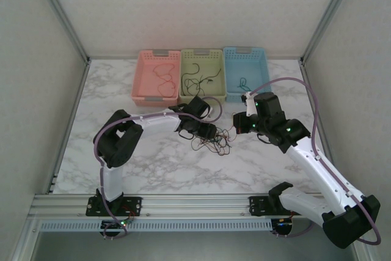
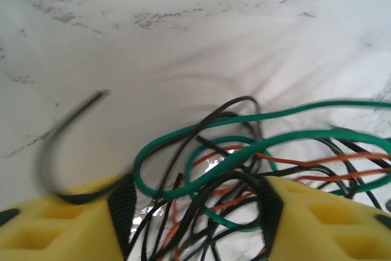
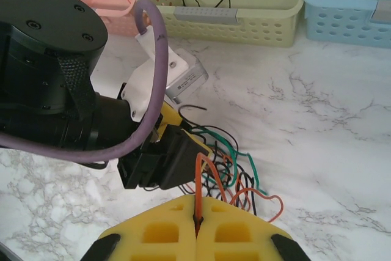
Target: Untangle the cables
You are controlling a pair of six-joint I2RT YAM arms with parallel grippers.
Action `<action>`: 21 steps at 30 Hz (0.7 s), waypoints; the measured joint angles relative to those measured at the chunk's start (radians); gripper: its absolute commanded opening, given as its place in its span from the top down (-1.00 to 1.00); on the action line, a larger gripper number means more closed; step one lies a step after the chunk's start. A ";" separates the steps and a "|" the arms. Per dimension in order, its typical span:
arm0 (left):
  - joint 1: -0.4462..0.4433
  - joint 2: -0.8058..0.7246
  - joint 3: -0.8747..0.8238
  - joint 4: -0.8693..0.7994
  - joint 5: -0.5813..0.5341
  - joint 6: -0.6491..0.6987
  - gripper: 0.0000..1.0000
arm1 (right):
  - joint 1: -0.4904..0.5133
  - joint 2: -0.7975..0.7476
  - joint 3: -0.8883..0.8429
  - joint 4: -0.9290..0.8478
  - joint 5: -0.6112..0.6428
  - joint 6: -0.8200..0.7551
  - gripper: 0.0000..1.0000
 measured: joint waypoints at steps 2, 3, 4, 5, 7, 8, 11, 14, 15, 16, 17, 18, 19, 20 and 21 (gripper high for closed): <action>0.000 0.000 0.000 0.005 0.004 -0.003 0.22 | 0.000 0.000 0.000 0.000 0.000 0.000 1.00; 0.000 0.000 -0.001 0.009 0.005 -0.008 0.30 | 0.000 0.000 0.000 0.000 0.000 0.000 1.00; 0.000 0.000 -0.002 0.013 0.007 -0.012 0.39 | 0.000 0.000 0.000 0.000 0.000 0.000 1.00; -0.001 0.000 -0.004 0.017 0.009 -0.014 0.43 | 0.000 0.000 0.000 0.000 0.000 0.000 1.00; -0.001 0.000 -0.008 0.023 0.011 -0.018 0.52 | 0.000 0.000 0.000 0.000 0.001 0.000 1.00; -0.001 0.000 -0.009 0.023 0.012 -0.020 0.59 | 0.000 0.000 0.000 0.000 0.001 0.000 1.00; -0.001 -0.012 -0.014 0.026 0.014 -0.022 0.80 | 0.000 -0.001 0.000 0.000 0.003 0.000 1.00; -0.006 -0.049 -0.025 0.022 -0.005 -0.015 0.99 | 0.000 -0.007 0.000 -0.001 0.004 0.000 1.00; -0.007 -0.068 -0.030 0.016 -0.021 -0.014 1.00 | 0.000 -0.011 0.000 -0.002 0.005 0.000 1.00; -0.007 -0.084 -0.034 0.008 -0.035 -0.013 1.00 | -0.001 -0.016 0.000 -0.003 0.007 0.000 1.00; -0.007 -0.105 -0.040 -0.003 -0.055 -0.013 1.00 | -0.002 -0.022 0.000 -0.004 0.009 0.000 1.00; -0.006 -0.123 -0.044 -0.012 -0.070 -0.013 1.00 | -0.002 -0.028 0.000 -0.005 0.013 0.000 1.00; -0.006 -0.146 -0.049 -0.024 -0.092 -0.013 1.00 | -0.003 -0.034 0.000 -0.007 0.016 0.000 1.00; -0.006 -0.170 -0.055 -0.036 -0.111 -0.012 1.00 | -0.005 -0.040 0.000 -0.007 0.022 0.000 1.00; -0.006 -0.193 -0.060 -0.051 -0.129 -0.010 1.00 | -0.006 -0.043 0.000 -0.007 0.024 0.000 1.00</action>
